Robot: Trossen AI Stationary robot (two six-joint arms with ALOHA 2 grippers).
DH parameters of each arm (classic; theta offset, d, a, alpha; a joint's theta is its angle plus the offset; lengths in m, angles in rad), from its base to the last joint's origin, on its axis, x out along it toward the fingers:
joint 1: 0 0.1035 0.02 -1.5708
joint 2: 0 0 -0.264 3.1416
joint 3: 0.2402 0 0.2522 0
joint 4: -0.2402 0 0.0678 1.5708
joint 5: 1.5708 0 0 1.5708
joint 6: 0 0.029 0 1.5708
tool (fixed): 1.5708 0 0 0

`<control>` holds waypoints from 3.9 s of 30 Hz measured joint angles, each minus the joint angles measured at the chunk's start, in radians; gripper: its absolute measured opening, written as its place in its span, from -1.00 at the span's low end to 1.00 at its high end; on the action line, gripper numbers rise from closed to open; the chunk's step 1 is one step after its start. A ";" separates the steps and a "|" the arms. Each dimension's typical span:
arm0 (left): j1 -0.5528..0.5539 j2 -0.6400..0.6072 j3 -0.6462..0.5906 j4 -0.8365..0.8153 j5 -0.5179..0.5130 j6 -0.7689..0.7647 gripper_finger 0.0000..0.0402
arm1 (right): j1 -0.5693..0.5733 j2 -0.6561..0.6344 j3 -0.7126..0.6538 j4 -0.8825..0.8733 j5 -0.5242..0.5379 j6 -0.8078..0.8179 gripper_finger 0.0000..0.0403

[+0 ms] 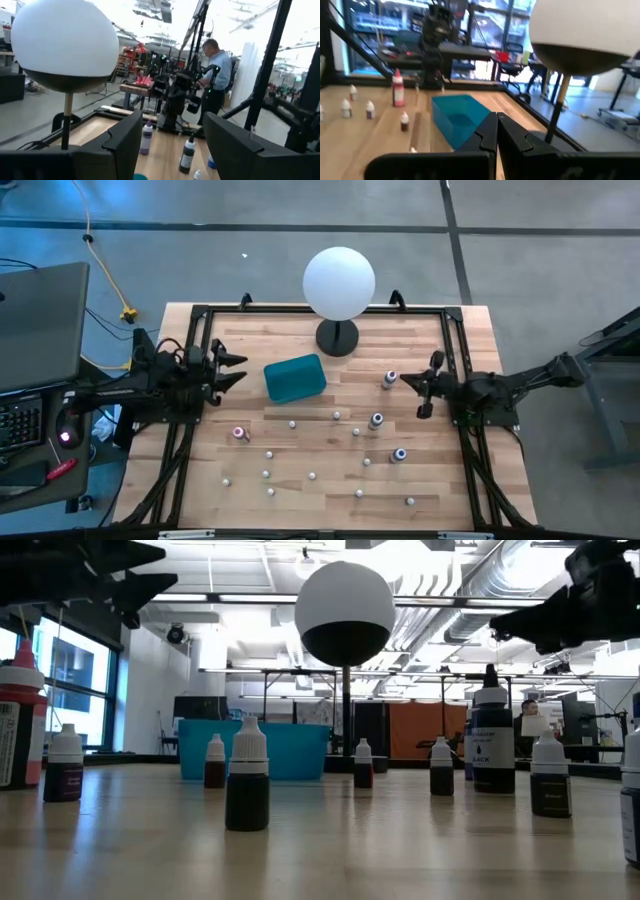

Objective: Pick & Place food coloring
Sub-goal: Put the large purple food coloring bottle into the blue bin

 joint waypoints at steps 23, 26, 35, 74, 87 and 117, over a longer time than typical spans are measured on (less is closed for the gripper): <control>0.000 0.002 0.002 -0.164 -0.126 -0.009 0.03 | 0.000 0.080 0.000 0.002 -0.013 0.087 -1.00; 0.000 0.002 0.002 -0.198 -0.126 -0.009 0.03 | 0.000 0.080 0.000 0.002 0.000 0.103 -1.00; 0.000 0.002 0.002 -0.279 -0.125 -0.010 0.03 | 0.000 0.080 0.000 -0.004 0.013 0.141 -0.98; 0.000 0.002 0.002 -0.321 -0.125 -0.010 0.03 | -0.003 0.210 0.071 0.070 0.035 0.097 -0.18; 0.000 0.002 0.002 -0.321 -0.125 -0.010 0.03 | -0.148 0.439 0.139 0.062 -0.015 0.126 -0.18; 0.000 0.002 0.002 -0.321 -0.124 -0.010 0.03 | -0.276 0.710 0.140 0.055 -0.022 0.280 -0.20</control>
